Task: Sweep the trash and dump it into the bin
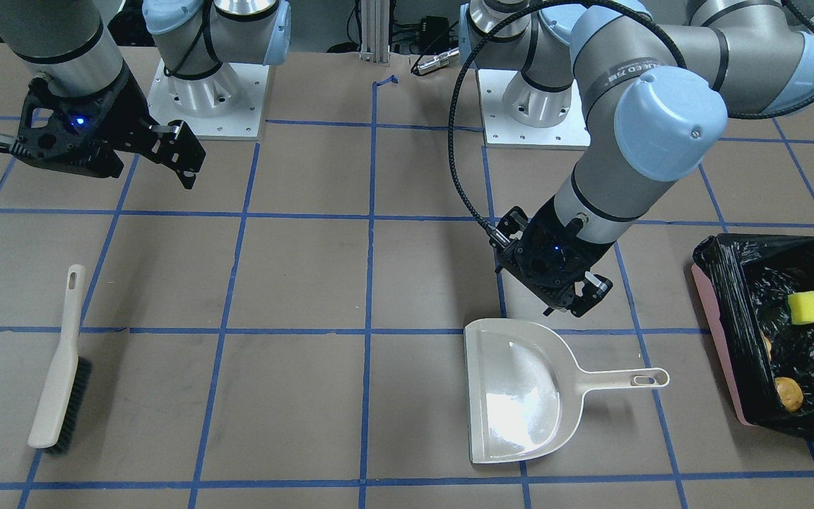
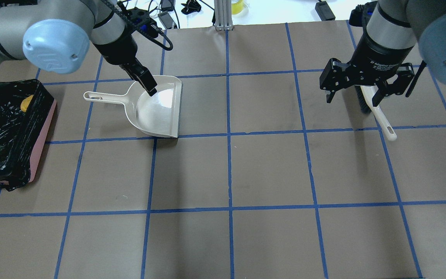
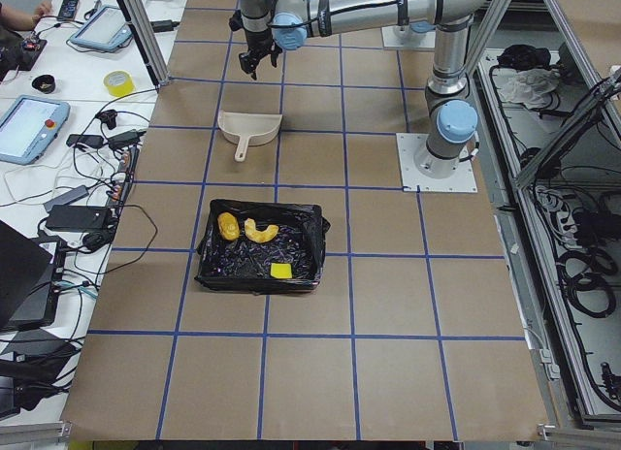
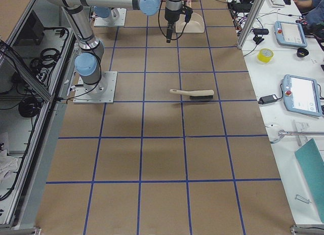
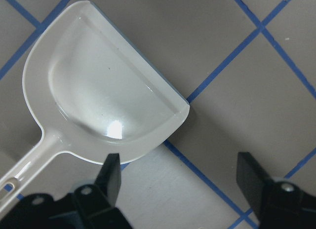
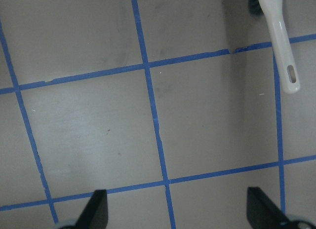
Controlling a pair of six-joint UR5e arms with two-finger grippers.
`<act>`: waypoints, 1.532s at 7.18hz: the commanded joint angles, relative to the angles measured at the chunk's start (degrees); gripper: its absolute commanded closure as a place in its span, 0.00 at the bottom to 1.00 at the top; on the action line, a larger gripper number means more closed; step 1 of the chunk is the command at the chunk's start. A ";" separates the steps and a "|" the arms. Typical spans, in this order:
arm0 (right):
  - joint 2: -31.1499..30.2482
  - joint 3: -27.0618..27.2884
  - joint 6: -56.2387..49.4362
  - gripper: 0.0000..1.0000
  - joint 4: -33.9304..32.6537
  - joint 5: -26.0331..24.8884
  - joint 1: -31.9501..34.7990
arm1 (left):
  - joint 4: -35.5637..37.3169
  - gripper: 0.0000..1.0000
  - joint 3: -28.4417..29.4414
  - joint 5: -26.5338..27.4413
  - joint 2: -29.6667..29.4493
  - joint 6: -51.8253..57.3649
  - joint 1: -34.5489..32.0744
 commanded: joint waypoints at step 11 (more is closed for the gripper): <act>0.30 0.00 -0.48 0.00 -0.06 -0.53 0.00 | -4.72 0.00 -3.57 0.53 6.43 -29.22 -0.39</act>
